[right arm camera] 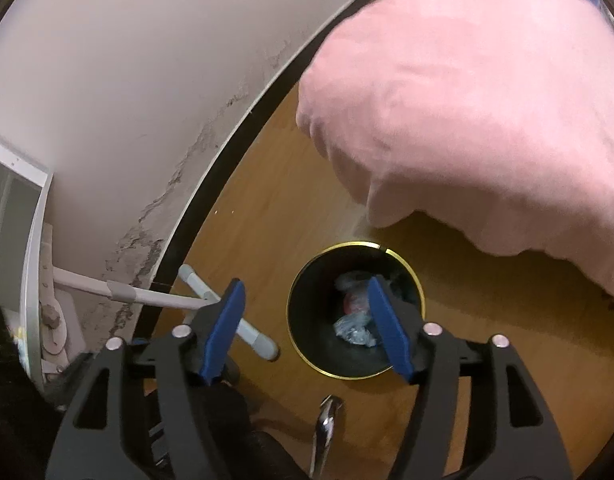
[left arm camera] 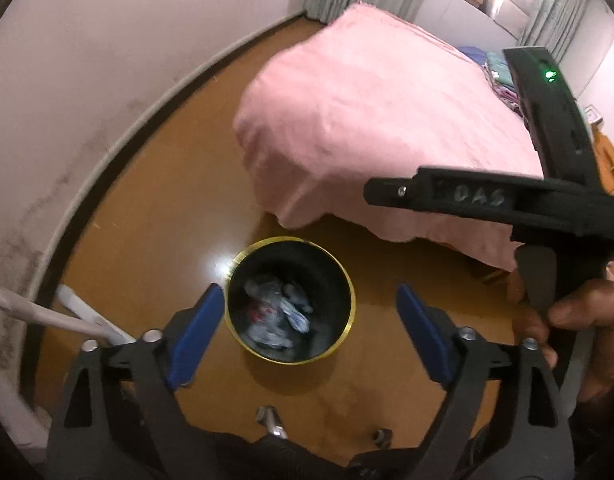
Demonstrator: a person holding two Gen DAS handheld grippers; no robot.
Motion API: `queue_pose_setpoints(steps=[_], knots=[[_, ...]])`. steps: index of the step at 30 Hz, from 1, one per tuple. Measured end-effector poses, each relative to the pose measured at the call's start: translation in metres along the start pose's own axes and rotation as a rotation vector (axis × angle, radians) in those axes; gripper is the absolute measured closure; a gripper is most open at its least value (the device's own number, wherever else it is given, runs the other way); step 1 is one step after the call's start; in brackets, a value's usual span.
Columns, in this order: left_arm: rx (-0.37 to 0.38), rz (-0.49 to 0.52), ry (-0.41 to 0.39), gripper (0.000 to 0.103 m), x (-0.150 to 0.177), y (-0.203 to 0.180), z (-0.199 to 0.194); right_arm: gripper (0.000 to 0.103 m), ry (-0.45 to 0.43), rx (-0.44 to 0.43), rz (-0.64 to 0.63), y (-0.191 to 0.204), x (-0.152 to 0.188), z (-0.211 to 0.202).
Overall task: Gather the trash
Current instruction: 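Carry bag and wrapper to the bin and open both tools over it, then grasp the yellow snack wrapper with the left tool while the right tool grasps the blue-trimmed wrapper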
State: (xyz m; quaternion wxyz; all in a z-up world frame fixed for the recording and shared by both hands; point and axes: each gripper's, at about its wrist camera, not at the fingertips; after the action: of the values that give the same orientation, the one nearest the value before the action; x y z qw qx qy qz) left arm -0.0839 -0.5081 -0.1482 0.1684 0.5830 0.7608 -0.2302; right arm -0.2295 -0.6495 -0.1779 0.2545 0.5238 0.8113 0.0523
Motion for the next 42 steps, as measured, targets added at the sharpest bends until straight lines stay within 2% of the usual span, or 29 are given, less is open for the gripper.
queue_pose_setpoints(steps=[3,6,8,10,13,17,19,22,25,28,31,35,37,38,39,41,42], knots=[[-0.046,0.008,-0.076,0.01,-0.003,-0.001,-0.046,0.027,-0.081,0.009,-0.067,0.024,0.002,-0.026],[-0.086,-0.009,-0.151,0.008,0.003,0.012,-0.105,0.024,-0.144,-0.007,-0.151,0.056,0.009,-0.049],[-0.135,-0.033,-0.194,0.007,0.016,0.028,-0.146,0.023,-0.172,-0.05,-0.231,0.091,0.019,-0.063],[-0.211,-0.062,-0.226,0.007,0.033,0.049,-0.182,0.023,-0.169,-0.128,-0.329,0.135,0.034,-0.071],[-0.372,-0.129,-0.246,0.007,0.069,0.091,-0.23,0.022,-0.127,-0.233,-0.442,0.195,0.057,-0.074],[-0.556,-0.275,-0.249,0.007,0.14,0.159,-0.29,0.022,-0.048,-0.353,-0.615,0.281,0.101,-0.07],[-0.613,-0.337,-0.248,0.007,0.169,0.181,-0.312,0.022,-0.017,-0.395,-0.715,0.326,0.128,-0.067],[-0.708,-0.469,-0.228,0.007,0.236,0.223,-0.348,0.022,0.018,-0.459,-0.83,0.381,0.163,-0.07],[-0.766,-0.586,-0.204,0.007,0.289,0.248,-0.369,0.022,0.054,-0.527,-0.967,0.437,0.205,-0.074],[-0.784,-0.665,-0.198,0.007,0.33,0.259,-0.381,0.022,0.102,-0.571,-1.096,0.488,0.249,-0.076],[-0.779,-0.712,-0.192,0.007,0.362,0.269,-0.388,0.022,0.124,-0.556,-1.223,0.526,0.289,-0.068],[-0.761,-0.719,-0.191,0.007,0.372,0.278,-0.389,0.023,0.1,-0.488,-1.314,0.548,0.318,-0.056],[-0.763,-0.711,-0.185,0.007,0.371,0.282,-0.389,0.027,0.084,-0.445,-1.339,0.555,0.325,-0.046],[-0.769,-0.706,-0.182,0.007,0.368,0.285,-0.389,0.034,0.075,-0.428,-1.348,0.555,0.327,-0.044],[-0.766,-0.699,-0.188,0.007,0.369,0.285,-0.39,0.054,0.068,-0.414,-1.354,0.555,0.328,-0.042],[-0.753,-0.678,-0.206,0.007,0.358,0.286,-0.393,0.082,0.038,-0.399,-1.353,0.555,0.326,-0.041],[-0.752,-0.663,-0.213,0.007,0.35,0.288,-0.395,0.083,0.056,-0.428,-1.338,0.551,0.321,-0.042]])
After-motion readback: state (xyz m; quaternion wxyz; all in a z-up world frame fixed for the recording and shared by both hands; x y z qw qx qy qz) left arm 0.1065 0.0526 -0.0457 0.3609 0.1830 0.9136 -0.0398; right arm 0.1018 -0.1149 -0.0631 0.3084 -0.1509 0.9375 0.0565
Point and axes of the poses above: each gripper's, at about its wrist camera, not at the fingertips, and z roughly the way its jaws point, y to its left, x to its underside, and after that the axes turned 2 degrees about z, right-handed
